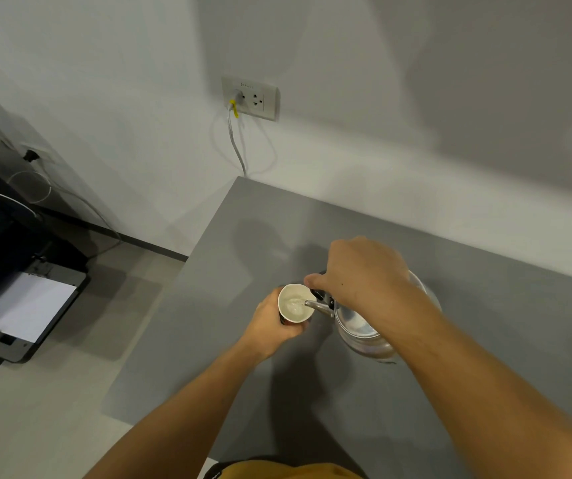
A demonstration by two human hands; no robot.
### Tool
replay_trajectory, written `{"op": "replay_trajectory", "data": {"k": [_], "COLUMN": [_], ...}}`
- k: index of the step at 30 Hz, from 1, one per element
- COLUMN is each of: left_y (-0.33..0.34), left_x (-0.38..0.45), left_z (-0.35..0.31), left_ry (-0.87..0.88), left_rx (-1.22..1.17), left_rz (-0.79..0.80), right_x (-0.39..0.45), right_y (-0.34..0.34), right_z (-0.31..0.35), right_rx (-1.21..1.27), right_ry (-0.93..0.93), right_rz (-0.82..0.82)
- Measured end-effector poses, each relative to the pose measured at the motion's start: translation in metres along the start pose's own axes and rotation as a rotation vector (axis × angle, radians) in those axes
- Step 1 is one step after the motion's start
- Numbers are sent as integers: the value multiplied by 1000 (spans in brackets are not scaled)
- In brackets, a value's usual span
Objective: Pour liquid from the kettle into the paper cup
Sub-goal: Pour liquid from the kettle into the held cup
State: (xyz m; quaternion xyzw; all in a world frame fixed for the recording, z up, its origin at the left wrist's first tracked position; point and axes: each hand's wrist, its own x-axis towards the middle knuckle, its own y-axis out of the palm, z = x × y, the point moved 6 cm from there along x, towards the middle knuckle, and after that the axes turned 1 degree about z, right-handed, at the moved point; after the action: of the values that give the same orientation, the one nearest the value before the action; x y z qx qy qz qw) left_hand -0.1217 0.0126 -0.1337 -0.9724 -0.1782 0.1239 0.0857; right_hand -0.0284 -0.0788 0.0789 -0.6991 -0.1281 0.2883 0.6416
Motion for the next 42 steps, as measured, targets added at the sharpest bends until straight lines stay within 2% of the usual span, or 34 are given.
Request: {"op": "replay_trajectory", "data": {"k": [42], "left_y": [2], "left_x": [1], "left_z": [1], "left_ry": [7], "left_rx": [17], "left_rz": [-5], "right_x": [-7], "right_y": [-2], "right_z": [-14], "right_rx": [60], "right_ry": [41], "right_rz": [9]}}
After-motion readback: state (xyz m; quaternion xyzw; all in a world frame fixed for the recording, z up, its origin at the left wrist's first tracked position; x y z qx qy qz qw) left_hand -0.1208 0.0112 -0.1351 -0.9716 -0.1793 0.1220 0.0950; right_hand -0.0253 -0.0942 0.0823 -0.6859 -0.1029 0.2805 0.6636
